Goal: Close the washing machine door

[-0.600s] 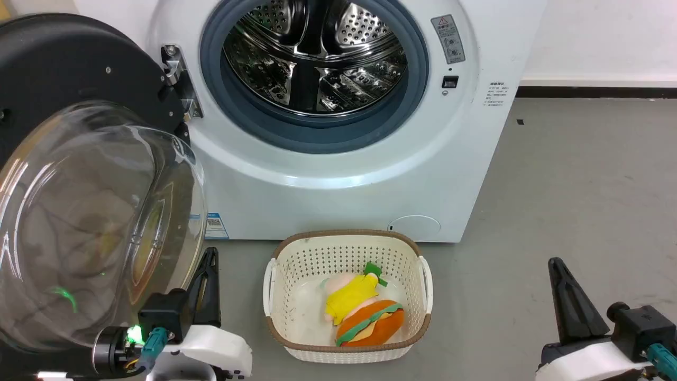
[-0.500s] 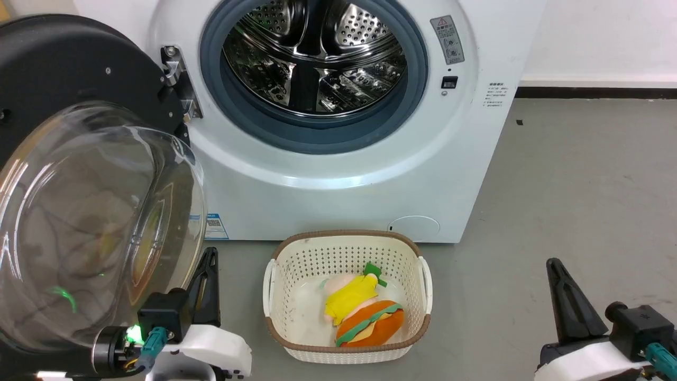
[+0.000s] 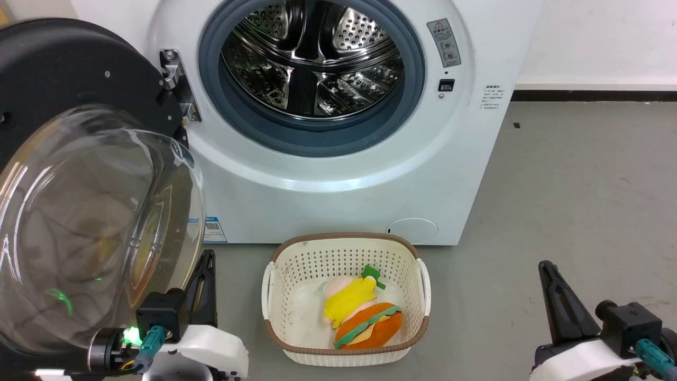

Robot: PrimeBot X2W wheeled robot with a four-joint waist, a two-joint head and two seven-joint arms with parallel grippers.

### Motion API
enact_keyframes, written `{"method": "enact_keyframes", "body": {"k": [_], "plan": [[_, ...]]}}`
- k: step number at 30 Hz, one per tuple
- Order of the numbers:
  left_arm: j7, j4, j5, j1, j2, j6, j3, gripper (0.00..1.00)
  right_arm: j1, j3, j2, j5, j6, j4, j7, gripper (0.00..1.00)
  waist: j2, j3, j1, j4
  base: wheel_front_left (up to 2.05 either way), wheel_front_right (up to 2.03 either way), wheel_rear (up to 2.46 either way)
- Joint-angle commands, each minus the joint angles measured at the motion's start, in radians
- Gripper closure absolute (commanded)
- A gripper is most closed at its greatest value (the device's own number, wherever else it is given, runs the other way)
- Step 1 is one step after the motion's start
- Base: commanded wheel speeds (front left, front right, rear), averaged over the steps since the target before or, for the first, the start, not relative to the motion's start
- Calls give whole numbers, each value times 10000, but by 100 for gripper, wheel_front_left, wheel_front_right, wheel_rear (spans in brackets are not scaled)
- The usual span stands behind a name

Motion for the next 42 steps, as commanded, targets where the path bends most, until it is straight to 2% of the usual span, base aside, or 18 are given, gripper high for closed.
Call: {"method": "enact_keyframes", "body": {"k": [1,32,33,42], "plan": [[83,-68,75,125,-1,-37,41,100,-217,32,21,-107,5,28,83,100,0,-12,0,-7,0,0,0],[693,-346,359,232,-10,-178,240,100,-403,265,29,-415,7,146,699,100,0,-193,0,-114,0,0,0],[714,-355,368,236,-10,-182,246,0,-410,273,29,-425,7,150,720,0,0,-199,0,-118,0,0,0],[532,-302,207,81,-15,-5,109,0,-196,152,2,-218,0,83,550,0,0,-184,0,-119,0,0,0]]}}
